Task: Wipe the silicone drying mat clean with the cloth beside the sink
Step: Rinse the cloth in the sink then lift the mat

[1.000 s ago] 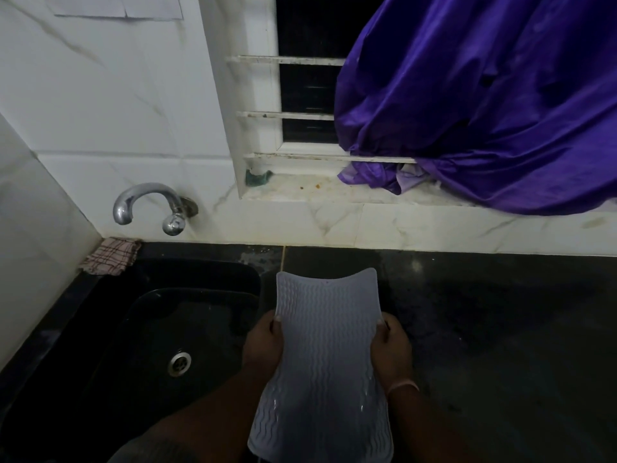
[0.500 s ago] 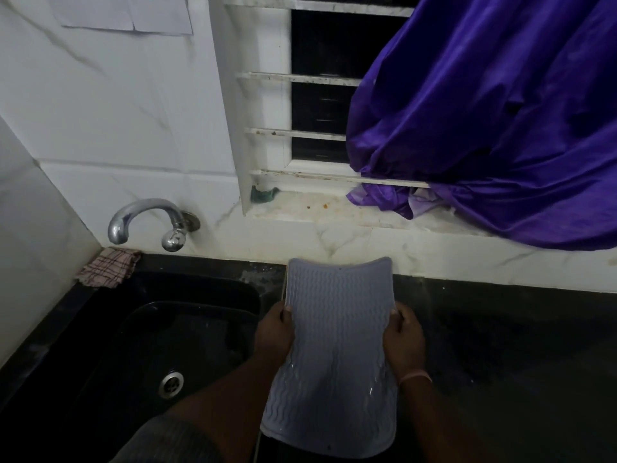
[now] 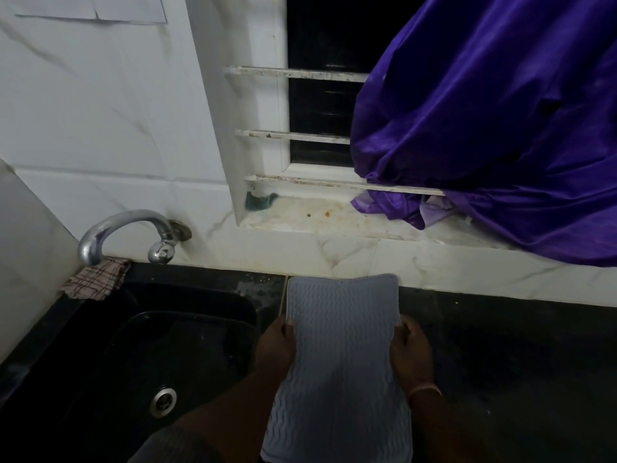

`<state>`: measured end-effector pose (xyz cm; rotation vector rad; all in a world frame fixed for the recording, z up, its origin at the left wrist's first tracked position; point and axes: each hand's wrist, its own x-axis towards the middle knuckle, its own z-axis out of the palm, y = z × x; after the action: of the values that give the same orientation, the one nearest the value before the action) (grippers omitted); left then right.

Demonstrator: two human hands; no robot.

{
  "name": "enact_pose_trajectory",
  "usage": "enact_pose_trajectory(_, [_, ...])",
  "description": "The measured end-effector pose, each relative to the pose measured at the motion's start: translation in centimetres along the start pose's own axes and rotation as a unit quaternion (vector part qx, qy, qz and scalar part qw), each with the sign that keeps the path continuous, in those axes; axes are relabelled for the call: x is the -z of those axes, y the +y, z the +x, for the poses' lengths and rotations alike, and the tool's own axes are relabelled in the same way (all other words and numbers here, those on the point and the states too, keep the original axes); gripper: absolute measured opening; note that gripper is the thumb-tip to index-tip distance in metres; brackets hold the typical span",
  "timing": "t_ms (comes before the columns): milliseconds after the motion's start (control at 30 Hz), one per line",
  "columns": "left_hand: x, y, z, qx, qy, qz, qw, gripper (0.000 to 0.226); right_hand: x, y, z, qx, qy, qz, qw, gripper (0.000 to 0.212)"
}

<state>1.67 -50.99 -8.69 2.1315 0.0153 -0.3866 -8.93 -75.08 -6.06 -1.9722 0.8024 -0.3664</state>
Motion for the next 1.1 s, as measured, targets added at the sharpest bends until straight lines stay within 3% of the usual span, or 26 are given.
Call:
enact_pose_trajectory(200, [0.2, -1.1, -0.9, -0.031, 0.028, 0.145, 0.989, 0.033, 0.4, 2.3, -1.0, -0.08, -0.004, -0.062, 0.995, 0.039])
enact_pose_trajectory(300, [0.5, -1.8, -2.2, -0.034, 0.058, 0.218, 0.974, 0.034, 0.2, 3.7, -2.4, -0.079, 0.019, -0.135, 0.987, 0.036])
enact_pose_trajectory(400, [0.6, -3.0, -3.9, -0.038, 0.067, 0.215, 0.974, 0.036, -0.6, 4.9, -4.1, -0.053, 0.041, -0.254, 0.965, 0.047])
enact_pose_trajectory(533, [0.5, -4.2, -6.3, -0.039, 0.073, 0.173, 0.981, 0.035, -2.3, 5.5, -7.0, -0.018, 0.032, -0.318, 0.947, 0.056])
enact_pose_trajectory(800, [0.8, -5.2, -9.0, -0.042, 0.046, 0.157, 0.986, 0.05, -2.7, 4.9, -10.3, -0.128, 0.012, -0.376, 0.918, 0.068])
enact_pose_trajectory(933, [0.8, -5.2, -9.4, -0.029, 0.039, 0.138, 0.989, 0.049, -1.2, 4.5, -8.4, -0.192, 0.022, -0.282, 0.94, 0.049])
enact_pose_trajectory(1100, [1.0, -5.5, -9.3, -0.024, 0.03, 0.124, 0.992, 0.048, 1.2, 4.6, -5.1, -0.153, -0.057, -0.213, 0.963, 0.017])
